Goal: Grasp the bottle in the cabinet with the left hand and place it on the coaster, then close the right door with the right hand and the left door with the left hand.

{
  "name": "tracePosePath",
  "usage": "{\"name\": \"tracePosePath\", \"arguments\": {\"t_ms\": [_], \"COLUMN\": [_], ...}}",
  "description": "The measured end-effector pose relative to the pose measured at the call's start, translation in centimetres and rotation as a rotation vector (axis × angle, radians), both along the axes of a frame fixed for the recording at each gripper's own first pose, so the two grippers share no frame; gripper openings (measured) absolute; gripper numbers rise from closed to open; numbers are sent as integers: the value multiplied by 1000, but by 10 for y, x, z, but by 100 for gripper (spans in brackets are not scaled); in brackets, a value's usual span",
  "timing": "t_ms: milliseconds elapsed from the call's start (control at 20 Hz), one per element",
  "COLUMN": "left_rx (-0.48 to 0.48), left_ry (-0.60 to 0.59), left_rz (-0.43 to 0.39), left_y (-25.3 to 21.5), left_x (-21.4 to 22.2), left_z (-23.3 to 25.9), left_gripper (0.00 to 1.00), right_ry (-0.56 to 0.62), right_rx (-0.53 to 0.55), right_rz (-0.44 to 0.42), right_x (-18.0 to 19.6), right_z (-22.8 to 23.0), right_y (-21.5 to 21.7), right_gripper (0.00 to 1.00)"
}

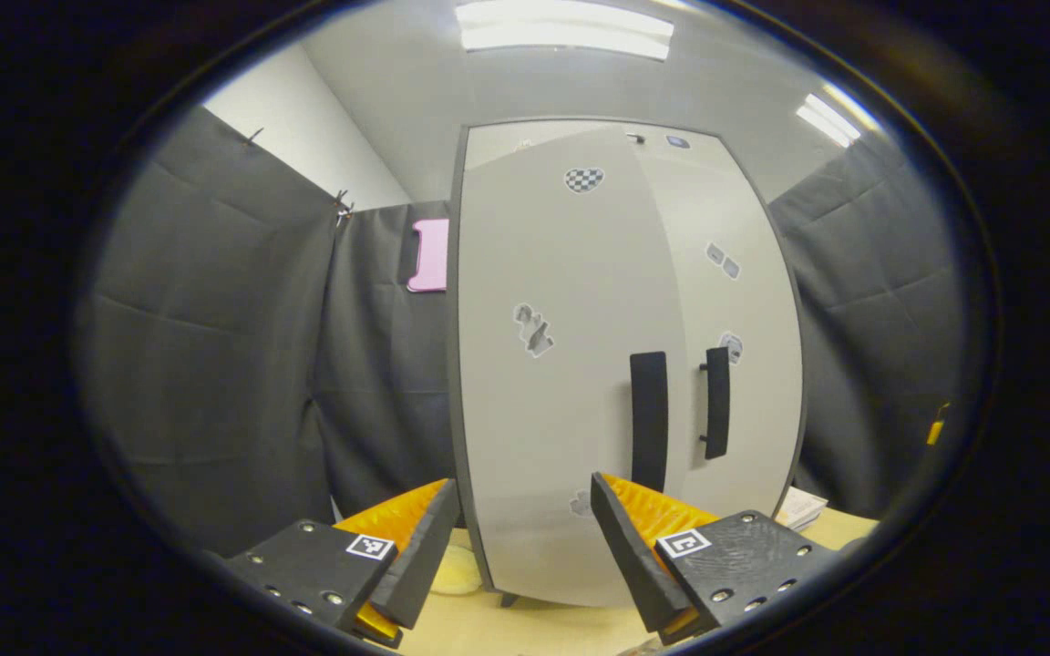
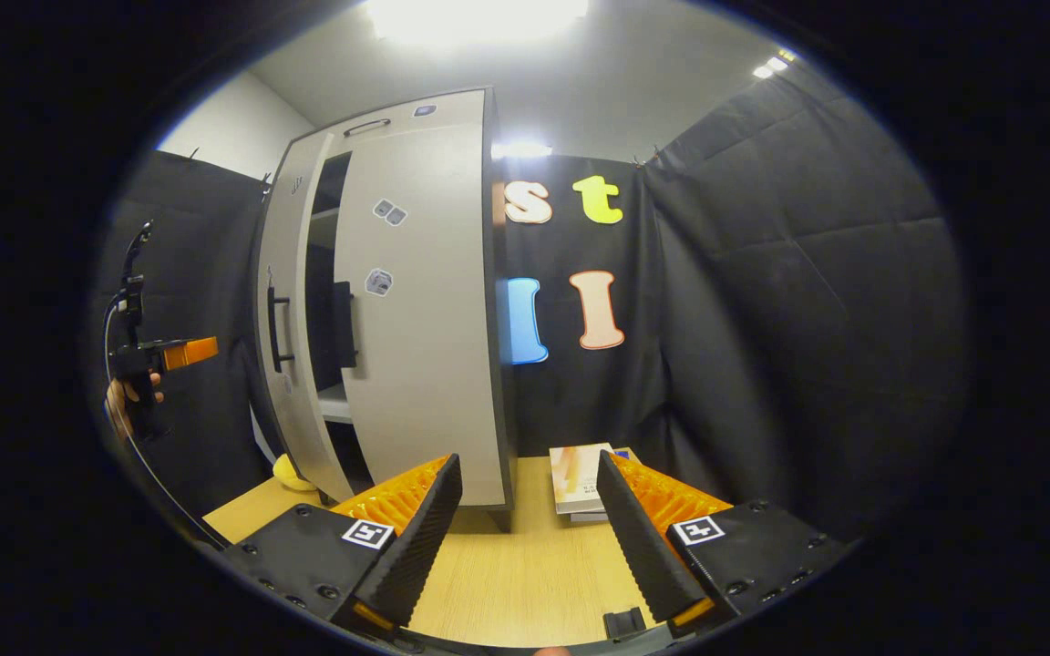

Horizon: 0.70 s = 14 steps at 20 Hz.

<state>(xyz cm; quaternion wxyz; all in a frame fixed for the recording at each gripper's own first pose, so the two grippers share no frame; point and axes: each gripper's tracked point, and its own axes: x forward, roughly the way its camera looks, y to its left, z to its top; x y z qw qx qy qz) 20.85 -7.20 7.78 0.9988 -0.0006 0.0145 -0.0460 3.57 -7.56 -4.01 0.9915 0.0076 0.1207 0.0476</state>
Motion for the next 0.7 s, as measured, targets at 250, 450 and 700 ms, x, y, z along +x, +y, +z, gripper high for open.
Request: {"name": "tracePosePath", "arguments": {"t_ms": [250,450,700], "left_rx": [-6,5,28], "left_ry": [4,3,-10], "left_rz": [5,-4,-4], "left_y": [5,13,22], "left_x": [-18,-35,-46], "left_z": [-1,0,5], "left_gripper": [90,89,90], "right_ry": [-34,-66,-96], "right_rx": [11,22,28], "right_rz": [33,26,18], "right_x": [-14,-27,-47], "right_z": [16,34,51], "right_y": [18,33,47], "right_gripper": [95,95,97]}}
